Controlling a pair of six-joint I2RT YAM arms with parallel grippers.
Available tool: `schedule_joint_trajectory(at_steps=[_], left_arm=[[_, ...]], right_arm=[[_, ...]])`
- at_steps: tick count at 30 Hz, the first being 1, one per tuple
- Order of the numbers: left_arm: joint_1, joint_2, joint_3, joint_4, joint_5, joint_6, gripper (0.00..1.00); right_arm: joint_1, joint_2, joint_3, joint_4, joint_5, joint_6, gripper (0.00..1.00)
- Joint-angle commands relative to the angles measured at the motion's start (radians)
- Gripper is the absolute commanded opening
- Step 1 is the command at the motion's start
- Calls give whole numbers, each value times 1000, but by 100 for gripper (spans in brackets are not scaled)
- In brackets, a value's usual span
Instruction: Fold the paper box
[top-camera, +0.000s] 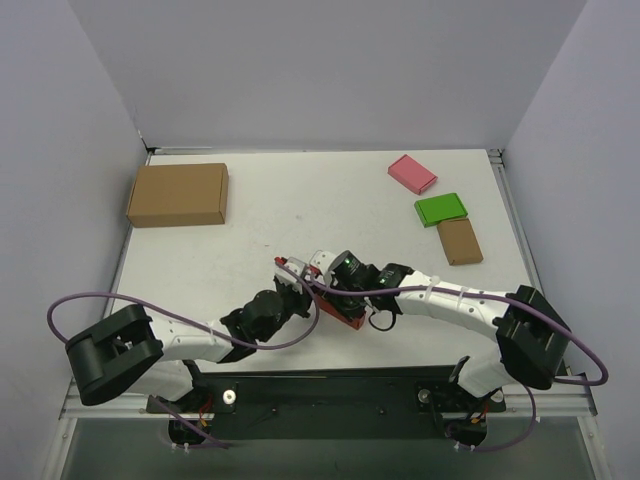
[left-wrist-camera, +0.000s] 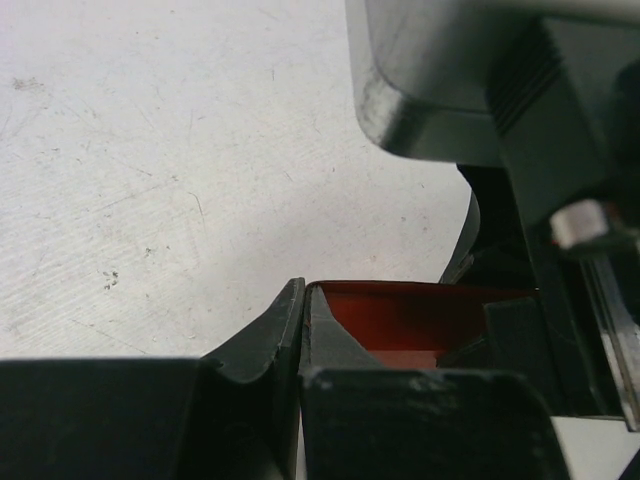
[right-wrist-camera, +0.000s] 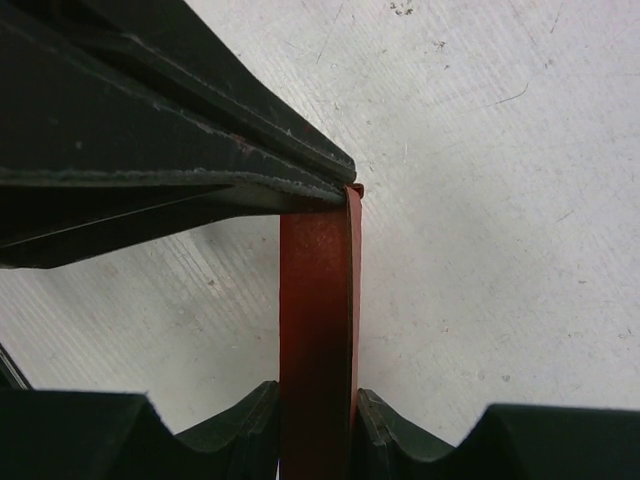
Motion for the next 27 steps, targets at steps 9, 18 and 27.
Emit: schedule_joint_trajectory(at_steps=[9, 18, 27], left_arm=[[-67, 57, 36, -411, -40, 20, 0], [-100, 86, 108, -494, -77, 35, 0], [-105, 97, 154, -546, -81, 17, 0]], right_arm=[[-7, -110, 22, -55, 142, 197, 56], [-27, -239, 44, -216, 318, 405, 61], [-66, -401, -24, -360, 338, 612, 51]])
